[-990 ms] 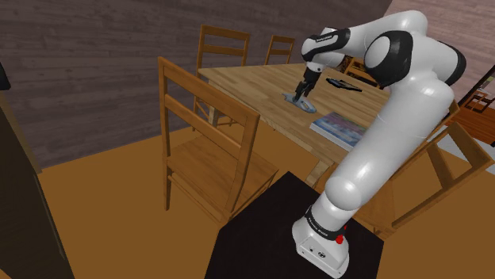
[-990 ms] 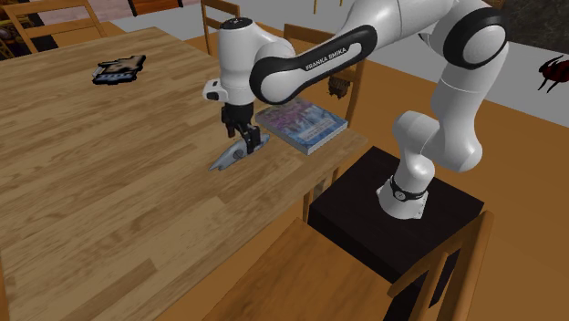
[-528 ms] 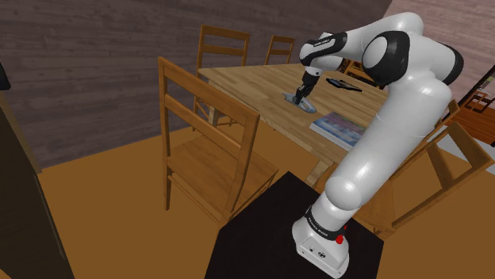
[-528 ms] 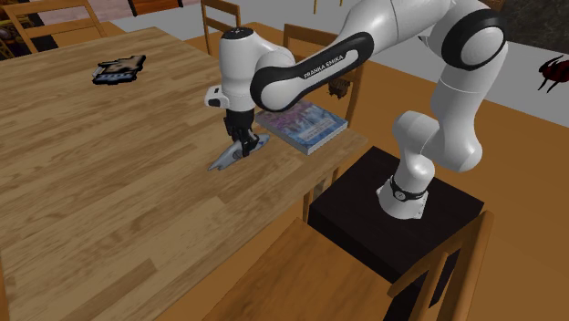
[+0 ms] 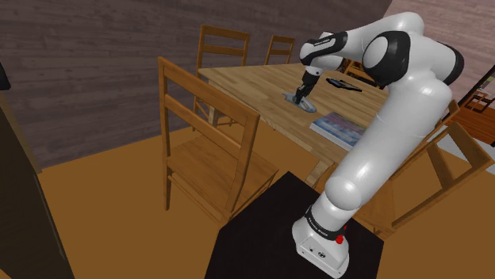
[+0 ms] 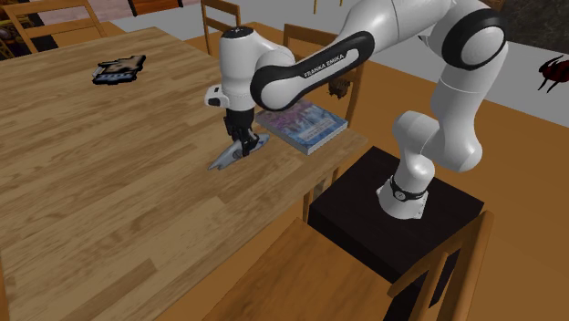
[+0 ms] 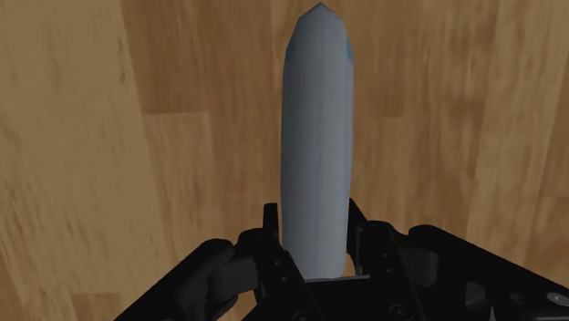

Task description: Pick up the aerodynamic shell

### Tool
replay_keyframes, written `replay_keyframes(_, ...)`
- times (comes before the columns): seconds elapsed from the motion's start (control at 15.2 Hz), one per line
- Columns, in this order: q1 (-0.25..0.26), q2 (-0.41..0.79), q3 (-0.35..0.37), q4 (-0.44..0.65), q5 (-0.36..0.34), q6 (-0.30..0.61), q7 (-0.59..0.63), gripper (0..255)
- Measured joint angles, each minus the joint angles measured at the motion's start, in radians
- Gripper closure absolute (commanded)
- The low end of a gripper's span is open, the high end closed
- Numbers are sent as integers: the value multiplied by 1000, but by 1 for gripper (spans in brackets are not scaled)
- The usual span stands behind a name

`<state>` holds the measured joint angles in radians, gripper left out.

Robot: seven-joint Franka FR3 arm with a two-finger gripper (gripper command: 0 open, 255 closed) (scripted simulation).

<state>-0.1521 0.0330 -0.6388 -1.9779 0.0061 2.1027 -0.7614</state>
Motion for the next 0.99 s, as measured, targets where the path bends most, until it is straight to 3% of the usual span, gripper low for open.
replay_keyframes(0.99,4,-37,3,155,-25,-185,14,255)
